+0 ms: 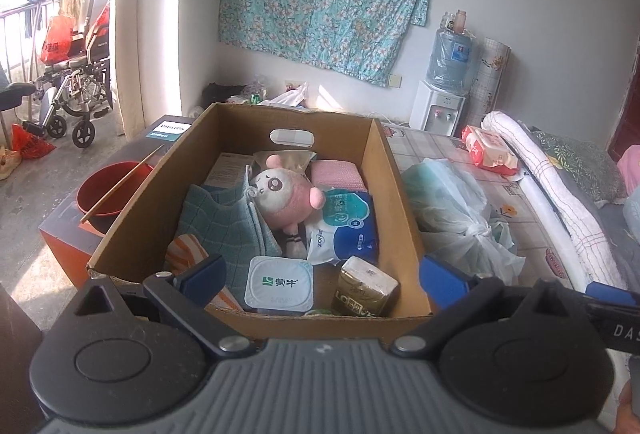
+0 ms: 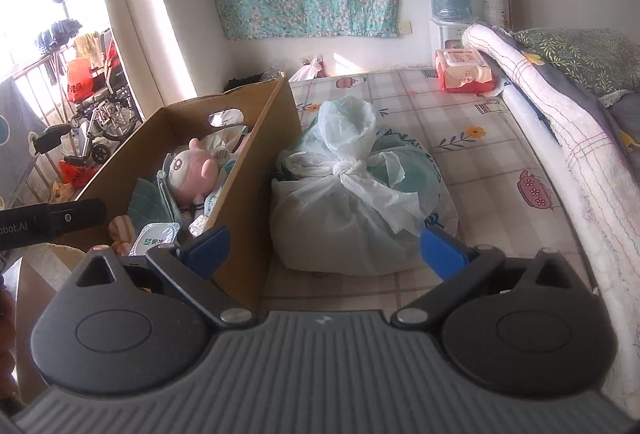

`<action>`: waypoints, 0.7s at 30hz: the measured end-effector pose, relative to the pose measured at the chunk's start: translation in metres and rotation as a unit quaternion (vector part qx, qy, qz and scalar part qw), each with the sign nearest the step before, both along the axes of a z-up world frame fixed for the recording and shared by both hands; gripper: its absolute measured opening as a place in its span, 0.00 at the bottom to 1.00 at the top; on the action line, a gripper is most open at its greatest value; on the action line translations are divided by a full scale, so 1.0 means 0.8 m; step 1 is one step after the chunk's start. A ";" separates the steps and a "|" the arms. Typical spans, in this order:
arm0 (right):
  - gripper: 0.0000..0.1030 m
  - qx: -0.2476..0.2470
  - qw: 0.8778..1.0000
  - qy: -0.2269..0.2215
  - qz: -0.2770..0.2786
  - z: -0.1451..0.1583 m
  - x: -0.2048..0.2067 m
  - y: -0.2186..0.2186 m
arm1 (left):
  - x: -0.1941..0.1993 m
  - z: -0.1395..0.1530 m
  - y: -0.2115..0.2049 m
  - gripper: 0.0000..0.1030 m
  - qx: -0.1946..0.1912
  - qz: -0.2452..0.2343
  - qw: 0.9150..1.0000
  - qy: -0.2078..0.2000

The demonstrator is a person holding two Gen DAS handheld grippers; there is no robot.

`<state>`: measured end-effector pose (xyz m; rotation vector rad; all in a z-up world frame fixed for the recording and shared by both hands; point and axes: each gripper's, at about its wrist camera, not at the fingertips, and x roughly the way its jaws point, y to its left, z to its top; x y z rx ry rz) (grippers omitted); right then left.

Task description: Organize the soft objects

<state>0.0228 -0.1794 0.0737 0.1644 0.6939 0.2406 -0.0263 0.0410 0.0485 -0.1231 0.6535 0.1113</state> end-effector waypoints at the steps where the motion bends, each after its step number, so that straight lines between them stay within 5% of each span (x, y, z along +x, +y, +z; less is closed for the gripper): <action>1: 0.99 0.002 1.000 0.004 -0.003 -0.001 0.000 0.000 | 0.001 0.000 0.000 1.00 0.005 0.002 1.000 0.004; 21: 0.99 -0.032 0.999 0.032 -0.017 -0.013 0.012 0.024 | 0.009 -0.021 0.001 1.00 0.015 0.008 0.998 0.061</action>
